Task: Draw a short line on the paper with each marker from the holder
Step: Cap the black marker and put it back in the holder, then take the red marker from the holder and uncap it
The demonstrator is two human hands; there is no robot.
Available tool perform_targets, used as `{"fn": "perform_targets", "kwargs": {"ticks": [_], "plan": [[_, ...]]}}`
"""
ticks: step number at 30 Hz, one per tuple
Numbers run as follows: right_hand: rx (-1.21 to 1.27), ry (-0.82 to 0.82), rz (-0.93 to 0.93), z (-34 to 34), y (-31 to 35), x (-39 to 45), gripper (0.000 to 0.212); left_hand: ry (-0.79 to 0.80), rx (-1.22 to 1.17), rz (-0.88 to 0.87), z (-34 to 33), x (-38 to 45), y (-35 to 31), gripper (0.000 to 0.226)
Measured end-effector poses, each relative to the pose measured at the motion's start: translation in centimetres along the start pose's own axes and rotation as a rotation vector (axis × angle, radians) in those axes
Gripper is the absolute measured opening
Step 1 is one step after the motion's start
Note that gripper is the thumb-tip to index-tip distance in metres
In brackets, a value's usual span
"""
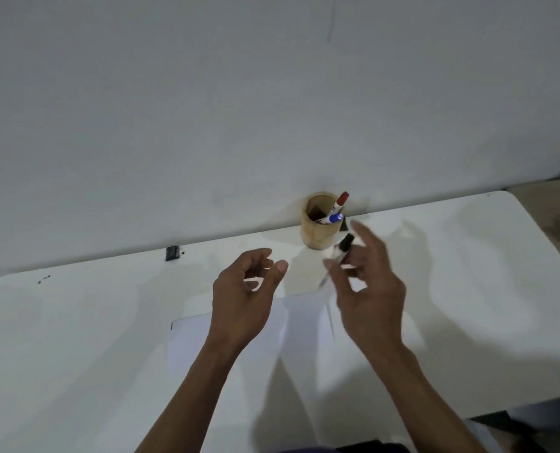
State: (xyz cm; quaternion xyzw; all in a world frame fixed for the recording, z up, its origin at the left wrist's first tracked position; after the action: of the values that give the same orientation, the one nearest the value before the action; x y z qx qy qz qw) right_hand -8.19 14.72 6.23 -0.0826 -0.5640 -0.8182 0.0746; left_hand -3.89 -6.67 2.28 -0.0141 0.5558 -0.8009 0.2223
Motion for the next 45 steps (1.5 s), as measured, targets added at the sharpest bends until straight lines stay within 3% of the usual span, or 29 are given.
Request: {"fn": "perform_targets", "kwargs": {"ticks": [5, 12, 21, 27, 30, 35, 45], "plan": [[0.124, -0.211, 0.085, 3.1, 2.7, 4.6, 0.049, 0.001, 0.134, -0.1, -1.6, 2.5, -0.8, 0.057], [-0.013, -0.112, 0.097, 0.5, 2.3, 8.7, 0.03, 0.105, 0.247, -0.144, -5.9, 5.9, -1.1, 0.089], [-0.077, -0.008, -0.035, -2.4, -3.5, 9.4, 0.022, 0.083, 0.172, -0.324, -7.5, 6.2, -2.8, 0.068], [-0.148, 0.037, -0.047, -2.9, -4.5, 9.5, 0.027, 0.056, 0.132, -0.329, -7.7, 6.2, -2.8, 0.066], [-0.13, 0.027, -0.091, -2.4, -4.9, 9.2, 0.035, 0.046, 0.135, -0.336, -7.6, 6.2, -2.6, 0.066], [-0.101, -0.006, -0.136, -1.7, -5.5, 9.0, 0.021, 0.031, 0.143, -0.356, -7.4, 6.1, -3.1, 0.061], [0.047, -0.098, -0.119, 1.6, -1.6, 9.7, 0.019, 0.029, 0.147, -0.351, -7.3, 5.7, -3.4, 0.061]]}}
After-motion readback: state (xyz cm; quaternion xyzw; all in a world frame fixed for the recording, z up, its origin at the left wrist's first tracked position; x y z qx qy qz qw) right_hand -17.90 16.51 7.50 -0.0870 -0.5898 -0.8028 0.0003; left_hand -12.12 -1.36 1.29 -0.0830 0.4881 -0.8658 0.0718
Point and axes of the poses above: each hand's wrist, its own x-axis towards the middle knuckle, its own z-axis out of the back of the hand, y = z × x, the point moved 10 cm from there along x, towards the middle knuckle, and after that the axes turned 4 degrees about y, right-handed, at the moved point
